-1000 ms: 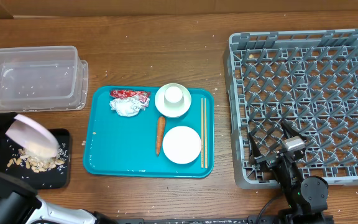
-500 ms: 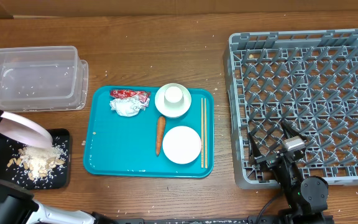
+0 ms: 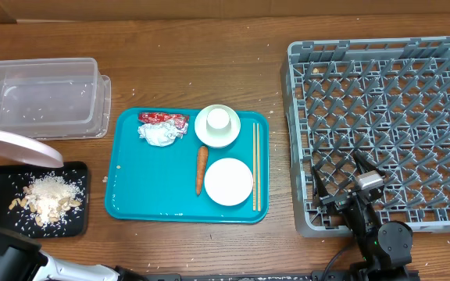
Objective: Sort waste into correct bins and load items into the dishwasher
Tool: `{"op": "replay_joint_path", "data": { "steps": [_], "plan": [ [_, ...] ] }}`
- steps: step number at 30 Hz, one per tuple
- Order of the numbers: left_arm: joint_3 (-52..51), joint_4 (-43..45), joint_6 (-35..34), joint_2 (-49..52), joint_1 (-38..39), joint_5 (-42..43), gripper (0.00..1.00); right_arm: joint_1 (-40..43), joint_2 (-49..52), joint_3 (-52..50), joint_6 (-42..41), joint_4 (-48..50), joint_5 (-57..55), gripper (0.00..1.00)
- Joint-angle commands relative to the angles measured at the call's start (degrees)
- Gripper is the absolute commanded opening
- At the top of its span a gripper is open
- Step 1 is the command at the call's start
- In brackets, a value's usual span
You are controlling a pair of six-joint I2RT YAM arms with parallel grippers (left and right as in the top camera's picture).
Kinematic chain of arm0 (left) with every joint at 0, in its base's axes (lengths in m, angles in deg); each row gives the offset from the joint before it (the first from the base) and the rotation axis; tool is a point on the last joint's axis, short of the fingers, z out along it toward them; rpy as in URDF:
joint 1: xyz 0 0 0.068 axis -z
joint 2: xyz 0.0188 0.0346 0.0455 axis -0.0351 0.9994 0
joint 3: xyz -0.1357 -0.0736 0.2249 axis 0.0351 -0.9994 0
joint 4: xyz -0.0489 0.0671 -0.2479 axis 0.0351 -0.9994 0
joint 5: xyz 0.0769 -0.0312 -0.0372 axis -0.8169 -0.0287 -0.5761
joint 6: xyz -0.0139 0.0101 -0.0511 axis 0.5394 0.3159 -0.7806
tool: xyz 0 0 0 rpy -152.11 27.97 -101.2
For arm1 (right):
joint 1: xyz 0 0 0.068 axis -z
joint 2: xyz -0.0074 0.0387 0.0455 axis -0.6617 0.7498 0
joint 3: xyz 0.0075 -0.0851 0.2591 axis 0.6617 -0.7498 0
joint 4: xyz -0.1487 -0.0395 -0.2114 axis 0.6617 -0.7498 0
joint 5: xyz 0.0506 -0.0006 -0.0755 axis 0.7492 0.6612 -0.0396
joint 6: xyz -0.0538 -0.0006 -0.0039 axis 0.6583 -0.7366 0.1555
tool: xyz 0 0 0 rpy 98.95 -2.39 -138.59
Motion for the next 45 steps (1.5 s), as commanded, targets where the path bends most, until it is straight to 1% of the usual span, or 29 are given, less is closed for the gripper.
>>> {"op": "replay_joint_path", "data": {
  "steps": [1, 3, 4, 7, 9, 11, 13, 16, 18, 19, 21, 23, 25, 26, 29, 32, 37, 40, 42, 45],
  "plan": [
    [1.5, -4.0, 2.4, -0.7, -0.7, 1.0, 0.04, 0.2, -0.6, -0.6, 0.0, 0.3, -0.1, 1.00],
    [1.5, -3.8, 2.4, -0.7, -0.8, 1.0, 0.04, 0.2, -0.6, -0.6, 0.0, 0.3, -0.1, 1.00],
    [1.5, -5.0, 2.6, -0.7, -0.7, 1.0, 0.04, 0.2, -0.6, -0.6, 0.0, 0.3, -0.1, 1.00],
    [1.5, -10.6, 8.5, -1.2, -0.6, 1.4, 0.04, 0.2, -0.6, -0.6, 0.0, 0.3, -0.1, 1.00],
    [1.5, -12.9, 10.4, -1.7, -0.6, 1.2, 0.04, 0.2, -0.6, -0.6, 0.0, 0.3, -0.1, 1.00],
    [1.5, -14.7, 10.6, -2.5, -0.6, 1.0, 0.04, 0.2, -0.6, -0.6, 0.0, 0.3, -0.1, 1.00],
    [1.5, -14.7, 10.5, -4.2, -0.5, -0.6, 0.04, 0.2, -0.6, -0.6, 0.0, 0.3, -0.1, 1.00],
    [1.5, -14.3, 10.4, -7.5, -0.3, -5.4, 0.04, 0.2, -0.6, -0.6, 0.0, 0.3, -0.1, 1.00],
    [1.5, -13.8, 8.1, -9.9, 0.2, -9.4, 0.04, 0.2, -0.6, -0.6, 0.0, 0.3, -0.1, 1.00],
    [1.5, -13.8, 7.0, -12.0, 1.4, -11.9, 0.04, 0.2, -0.6, -0.6, 0.0, 0.3, -0.1, 1.00],
    [1.5, -13.8, 6.4, -14.3, 4.0, -13.7, 0.04, 0.2, -0.6, -0.6, 0.0, 0.3, -0.1, 1.00],
    [1.5, -12.7, 4.4, -16.4, 7.5, -16.5, 0.04, 0.2, -0.6, -0.6, 0.0, 0.3, -0.1, 1.00],
    [1.5, -10.6, 0.6, -18.4, 12.2, -21.6, 0.04, 0.2, -0.6, -0.6, 0.0, 0.3, -0.1, 1.00],
    [1.5, -9.4, -1.8, -19.4, 15.8, -25.6, 0.04, 0.2, -0.6, -0.6, 0.0, 0.3, -0.1, 1.00],
    [1.5, -8.5, -6.0, -21.0, 26.3, -36.4, 0.04, 0.2, -0.6, -0.6, 0.0, 0.3, -0.1, 1.00],
    [1.5, -9.8, -8.1, -21.5, 37.7, -45.4, 0.04, 0.2, -0.6, -0.6, 0.0, 0.3, -0.1, 1.00],
    [1.4, -9.7, -16.5, -21.0, 56.2, -62.5, 0.04, 0.2, -0.6, -0.6, 0.0, 0.3, -0.1, 1.00],
    [1.4, -9.5, -21.8, -20.5, 65.1, -70.9, 0.04, 0.2, -0.6, -0.6, 0.0, 0.3, -0.1, 1.00],
    [1.2, -8.9, -24.6, -20.3, 70.1, -74.1, 0.04, 0.2, -0.6, -0.6, 0.0, 0.3, -0.1, 1.00],
    [0.1, -6.9, -26.2, -20.0, 76.0, -76.6, 0.04, 0.2, -0.6, -0.6, 0.0, 0.3, -0.1, 1.00]
  ]
}}
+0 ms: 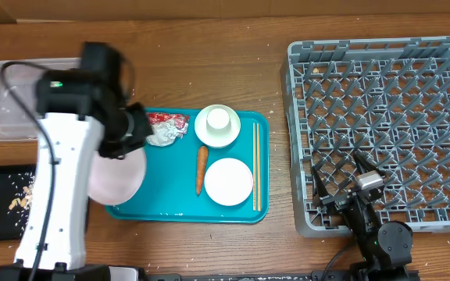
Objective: Sort waste into correct bins and load items into the dishwasher
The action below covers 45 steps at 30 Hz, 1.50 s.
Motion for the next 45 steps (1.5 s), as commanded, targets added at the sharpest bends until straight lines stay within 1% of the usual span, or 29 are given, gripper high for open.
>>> {"op": "replay_joint_path", "data": {
  "steps": [1, 3, 7, 11, 18, 22, 25, 31, 32, 33, 35, 36, 38, 45],
  "plan": [
    [-1.0, 2.3, -6.3, 0.1, 6.4, -11.0, 0.04, 0.2, -0.6, -0.6, 0.0, 0.3, -0.1, 1.00],
    [-3.0, 4.4, -7.8, 0.5, 8.8, -13.2, 0.04, 0.2, -0.6, -0.6, 0.0, 0.3, -0.1, 1.00],
    [-8.4, 9.6, -7.9, 1.9, 11.7, -11.5, 0.04, 0.2, -0.6, -0.6, 0.0, 0.3, -0.1, 1.00],
    [-14.2, 13.5, -9.1, 4.0, 13.0, -11.0, 0.04, 0.2, -0.6, -0.6, 0.0, 0.3, -0.1, 1.00],
    [-22.1, 20.8, -9.1, 9.5, 15.0, -10.8, 0.04, 0.2, -0.6, -0.6, 0.0, 0.3, -0.1, 1.00],
    [-23.7, 23.0, -9.1, 12.1, 15.3, -10.8, 0.04, 0.2, -0.6, -0.6, 0.0, 0.3, -0.1, 1.00],
    [-23.8, 23.4, -9.1, 14.3, 15.4, -10.8, 0.06, 0.2, -0.6, -0.6, 0.0, 0.3, -0.1, 1.00],
    [-23.8, 24.4, -8.9, 16.8, 15.4, -11.1, 0.07, 0.2, -0.6, -0.6, 0.0, 0.3, -0.1, 1.00],
    [-23.8, 24.5, -8.9, 16.9, 15.5, -11.1, 0.10, 0.2, -0.6, -0.6, 0.0, 0.3, -0.1, 1.00],
    [-23.8, 24.5, -8.9, 16.8, 15.5, -11.1, 0.17, 0.2, -0.6, -0.6, 0.0, 0.3, -0.1, 1.00],
    [-23.8, 24.4, -8.0, 16.8, 15.4, -11.1, 0.34, 0.2, -0.6, -0.6, 0.0, 0.3, -0.1, 1.00],
    [-23.8, 24.4, -7.2, 16.9, 15.4, -11.1, 0.40, 0.2, -0.6, -0.6, 0.0, 0.3, -0.1, 1.00],
    [-23.5, 23.9, -5.8, 16.8, 15.4, -11.1, 0.42, 0.2, -0.6, -0.6, 0.0, 0.3, -0.1, 1.00],
    [-19.8, 20.0, -5.7, 16.8, 15.4, -11.1, 0.41, 0.2, -0.6, -0.6, 0.0, 0.3, -0.1, 1.00]
  ]
}}
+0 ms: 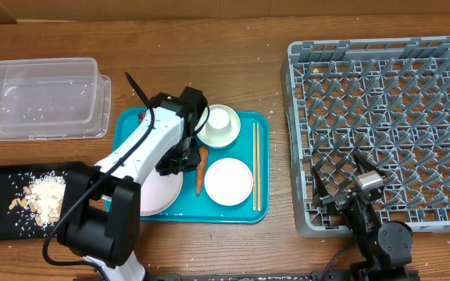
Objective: Sort waste into correct bins and load items into the dishwasher
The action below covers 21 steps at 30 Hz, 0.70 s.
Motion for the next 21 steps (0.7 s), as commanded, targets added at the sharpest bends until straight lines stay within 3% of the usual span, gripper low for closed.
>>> {"op": "replay_joint_path", "data": {
  "steps": [1, 11, 15, 21],
  "plan": [
    [4.3, -2.1, 1.2, 0.4, 0.3, -0.9, 0.41, 0.2, -0.6, -0.6, 0.0, 0.3, -0.1, 1.00],
    [9.9, -4.5, 2.4, 0.5, 0.1, -0.9, 0.38, 0.2, -0.6, -0.6, 0.0, 0.3, -0.1, 1.00],
    [8.3, -3.6, 2.3, 0.5, 0.2, -0.1, 0.44, 0.2, -0.6, -0.6, 0.0, 0.3, -0.1, 1.00],
    [1.2, 2.0, 2.1, 0.5, 0.2, 2.8, 0.43, 0.2, -0.6, -0.6, 0.0, 0.3, -0.1, 1.00]
  ]
}}
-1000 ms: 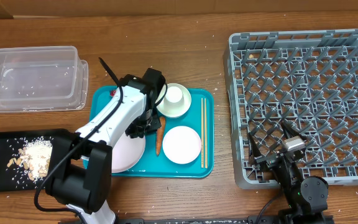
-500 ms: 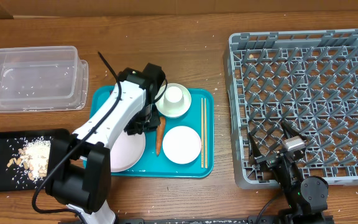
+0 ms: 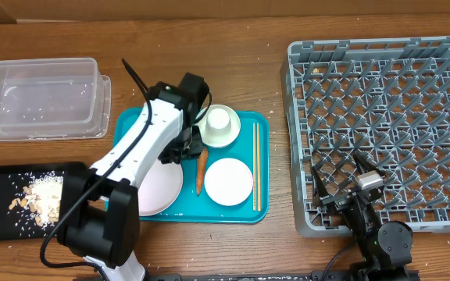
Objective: Sort waste into correct bins and load items into the dishwasher
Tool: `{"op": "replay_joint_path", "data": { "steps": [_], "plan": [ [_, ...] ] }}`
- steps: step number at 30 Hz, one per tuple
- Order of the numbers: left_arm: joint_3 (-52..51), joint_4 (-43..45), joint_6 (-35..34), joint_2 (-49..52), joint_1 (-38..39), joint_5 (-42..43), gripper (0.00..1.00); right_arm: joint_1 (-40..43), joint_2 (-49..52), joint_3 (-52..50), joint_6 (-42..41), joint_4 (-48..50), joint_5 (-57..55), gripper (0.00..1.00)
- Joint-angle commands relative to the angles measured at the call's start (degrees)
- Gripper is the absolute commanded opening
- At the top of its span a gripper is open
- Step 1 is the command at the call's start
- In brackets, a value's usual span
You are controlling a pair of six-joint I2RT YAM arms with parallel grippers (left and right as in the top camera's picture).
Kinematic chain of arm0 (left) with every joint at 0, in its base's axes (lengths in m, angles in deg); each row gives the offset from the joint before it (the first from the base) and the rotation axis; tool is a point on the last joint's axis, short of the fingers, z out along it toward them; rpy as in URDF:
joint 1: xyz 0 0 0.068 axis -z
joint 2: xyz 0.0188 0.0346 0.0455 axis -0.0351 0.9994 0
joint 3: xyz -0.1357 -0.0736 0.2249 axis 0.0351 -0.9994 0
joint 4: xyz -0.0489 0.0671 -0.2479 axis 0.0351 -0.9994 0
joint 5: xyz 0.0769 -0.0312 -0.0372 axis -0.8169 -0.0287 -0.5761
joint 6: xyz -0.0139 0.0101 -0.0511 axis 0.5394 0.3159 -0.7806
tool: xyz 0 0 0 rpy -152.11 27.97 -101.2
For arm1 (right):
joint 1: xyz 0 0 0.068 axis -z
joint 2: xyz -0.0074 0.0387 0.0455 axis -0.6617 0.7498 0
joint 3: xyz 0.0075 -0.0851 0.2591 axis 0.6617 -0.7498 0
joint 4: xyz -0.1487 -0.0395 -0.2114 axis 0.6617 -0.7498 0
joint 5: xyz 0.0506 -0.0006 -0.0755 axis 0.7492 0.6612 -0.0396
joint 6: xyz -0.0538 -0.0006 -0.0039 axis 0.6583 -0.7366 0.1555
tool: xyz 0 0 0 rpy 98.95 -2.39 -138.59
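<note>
A pink plate (image 3: pixel 158 189) lies flat on the front left of the teal tray (image 3: pixel 241 212). My left gripper (image 3: pixel 184 148) hovers just behind the plate's far edge, open, beside the carrot (image 3: pixel 201 172). Also on the tray are a white plate (image 3: pixel 228 181), a white bowl with a cup in it (image 3: pixel 218 125) and a pair of chopsticks (image 3: pixel 255 165). My left arm hides the wrapper and the tissue. The right gripper (image 3: pixel 339 187) rests open at the front edge of the grey dish rack (image 3: pixel 381 101).
A black bin holding rice and food scraps sits at the front left. A clear plastic container (image 3: pixel 41 97) with a few grains stands at the back left. Rice grains are scattered over the wooden table.
My left gripper has moved a little toward the back of the tray, off the pink plate's edge. The plate stays flat on the tray. The right arm has not moved.
The pink plate was first held tilted at the far left, over the black bin with its rice. Then my left arm had it above the tray's left edge. Later it lay on the tray's front left with the gripper at its rim, and now the gripper is clear of it.
</note>
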Motion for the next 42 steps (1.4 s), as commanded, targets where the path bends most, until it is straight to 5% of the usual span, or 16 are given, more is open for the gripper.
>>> {"op": "replay_joint_path", "data": {
  "steps": [1, 19, 25, 27, 42],
  "plan": [
    [-5.5, 3.7, 0.5, 0.5, 0.2, 3.1, 0.43, 0.2, -0.6, -0.6, 0.0, 0.3, -0.1, 1.00],
    [-15.2, 14.4, 0.5, 0.8, 0.1, 2.9, 0.38, 0.2, -0.6, -0.6, 0.0, 0.3, -0.1, 1.00],
    [-15.3, 14.4, 0.7, 0.8, 0.1, 1.7, 0.07, 0.2, -0.6, -0.6, 0.0, 0.3, -0.1, 1.00],
    [-15.2, 14.0, 0.7, 0.8, 0.1, 1.7, 0.04, 0.2, -0.6, -0.6, 0.0, 0.3, -0.1, 1.00],
    [5.9, -10.6, -1.6, 0.6, -0.7, -8.4, 0.04, 0.2, -0.6, -0.6, 0.0, 0.3, -0.1, 1.00]
  ]
}}
